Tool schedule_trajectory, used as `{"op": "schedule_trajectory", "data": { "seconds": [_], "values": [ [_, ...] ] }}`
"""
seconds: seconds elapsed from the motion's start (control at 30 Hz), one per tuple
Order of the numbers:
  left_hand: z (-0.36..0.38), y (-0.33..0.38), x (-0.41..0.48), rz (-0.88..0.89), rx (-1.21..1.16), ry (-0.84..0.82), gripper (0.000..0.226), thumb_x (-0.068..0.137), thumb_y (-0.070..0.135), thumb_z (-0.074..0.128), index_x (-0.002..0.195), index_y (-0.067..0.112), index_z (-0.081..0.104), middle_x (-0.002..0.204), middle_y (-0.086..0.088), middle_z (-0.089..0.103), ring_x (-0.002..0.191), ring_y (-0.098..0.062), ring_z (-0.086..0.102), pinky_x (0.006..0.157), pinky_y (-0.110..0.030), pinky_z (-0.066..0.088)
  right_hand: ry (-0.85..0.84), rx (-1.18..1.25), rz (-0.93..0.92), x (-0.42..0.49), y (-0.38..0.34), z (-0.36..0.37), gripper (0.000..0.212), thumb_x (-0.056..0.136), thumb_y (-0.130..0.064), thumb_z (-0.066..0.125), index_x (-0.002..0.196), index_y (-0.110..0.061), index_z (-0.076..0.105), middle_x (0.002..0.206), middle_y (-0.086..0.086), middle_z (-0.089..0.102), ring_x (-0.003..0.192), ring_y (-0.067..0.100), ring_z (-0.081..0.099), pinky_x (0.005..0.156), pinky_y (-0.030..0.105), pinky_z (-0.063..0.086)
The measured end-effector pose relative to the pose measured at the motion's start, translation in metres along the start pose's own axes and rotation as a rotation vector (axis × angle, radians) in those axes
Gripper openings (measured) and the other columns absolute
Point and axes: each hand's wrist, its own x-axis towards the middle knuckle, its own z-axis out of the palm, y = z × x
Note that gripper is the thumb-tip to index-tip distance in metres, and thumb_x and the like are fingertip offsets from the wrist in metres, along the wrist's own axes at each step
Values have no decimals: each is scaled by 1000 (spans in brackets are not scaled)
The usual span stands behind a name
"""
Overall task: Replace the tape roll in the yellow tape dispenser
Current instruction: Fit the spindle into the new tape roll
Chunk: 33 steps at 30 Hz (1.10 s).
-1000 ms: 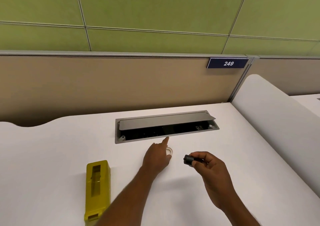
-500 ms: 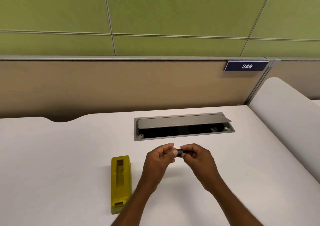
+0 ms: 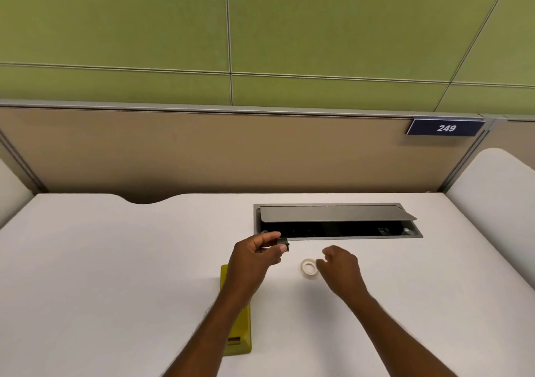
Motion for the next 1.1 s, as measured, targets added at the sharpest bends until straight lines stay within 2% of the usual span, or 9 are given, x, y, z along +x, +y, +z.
{"op": "schedule_trajectory", "data": {
  "seconds": [0.2, 0.4, 0.47, 0.57, 0.63, 0.7, 0.77, 0.9, 1.1],
  "values": [
    [-13, -4, 1, -15, -40, 33, 25, 81, 13, 72, 104, 22, 72, 87, 1, 77, 77, -17, 73, 68, -24, 58, -124, -407, -87, 9, 1, 40, 52, 80, -47, 65, 109, -5, 56, 110, 11, 58, 100, 25, 59, 79, 30, 45],
    [-20, -7, 3, -29, -75, 23, 25, 83, 10, 69, 107, 18, 71, 94, -4, 76, 80, -19, 73, 70, -24, 58, -111, -506, -108, 11, 3, 55, 39, 87, -35, 58, 112, -6, 51, 115, 12, 58, 104, 25, 58, 85, 30, 46],
    [-21, -7, 3, -27, -78, 20, 25, 84, 10, 67, 108, 18, 71, 94, -3, 76, 81, -18, 73, 69, -23, 57, -88, -333, -41, 11, -4, 51, 41, 82, -28, 63, 114, -4, 51, 112, 13, 61, 101, 26, 59, 82, 30, 46],
    [-23, -6, 3, -13, -66, 34, 27, 85, 11, 67, 110, 20, 69, 96, 1, 75, 83, -14, 72, 68, -21, 56, -73, 265, 134, 6, -24, 34, 52, 77, -25, 70, 123, -13, 50, 101, 4, 68, 86, 17, 65, 65, 19, 43],
    [-24, -5, 3, -3, -62, 55, 29, 84, 13, 69, 112, 22, 67, 99, 3, 74, 86, -11, 71, 69, -20, 55, -177, 751, 138, -1, -39, 23, 52, 80, -16, 71, 127, -12, 48, 102, 6, 68, 86, 18, 67, 70, 23, 50],
    [-24, -4, 4, 2, -40, 82, 28, 84, 17, 69, 111, 20, 67, 97, 6, 74, 86, -9, 71, 70, -19, 55, -272, 1053, 85, -8, -52, 11, 49, 81, -3, 68, 126, -10, 49, 106, 11, 68, 92, 22, 68, 76, 31, 55],
    [-24, -2, 4, 8, -20, 94, 27, 83, 20, 70, 110, 18, 69, 93, 7, 75, 82, -8, 72, 70, -19, 55, -339, 1120, 10, -15, -66, 1, 44, 81, 2, 66, 121, -12, 53, 105, 8, 71, 94, 21, 69, 76, 30, 56],
    [-22, 5, 5, 44, 32, 66, 28, 84, 23, 70, 111, 18, 70, 97, 4, 75, 83, -8, 72, 77, -25, 58, -391, 1005, -76, -24, -86, -9, 44, 79, 2, 68, 119, -13, 57, 107, 7, 73, 99, 25, 68, 84, 33, 53],
    [-25, 13, 0, 78, 55, 89, 20, 84, 24, 69, 104, 28, 70, 83, 24, 73, 79, -4, 71, 66, -13, 52, -440, 948, -85, -27, -96, -13, 44, 76, -4, 73, 117, -8, 60, 104, 12, 73, 96, 28, 70, 83, 33, 56]
  ]
}}
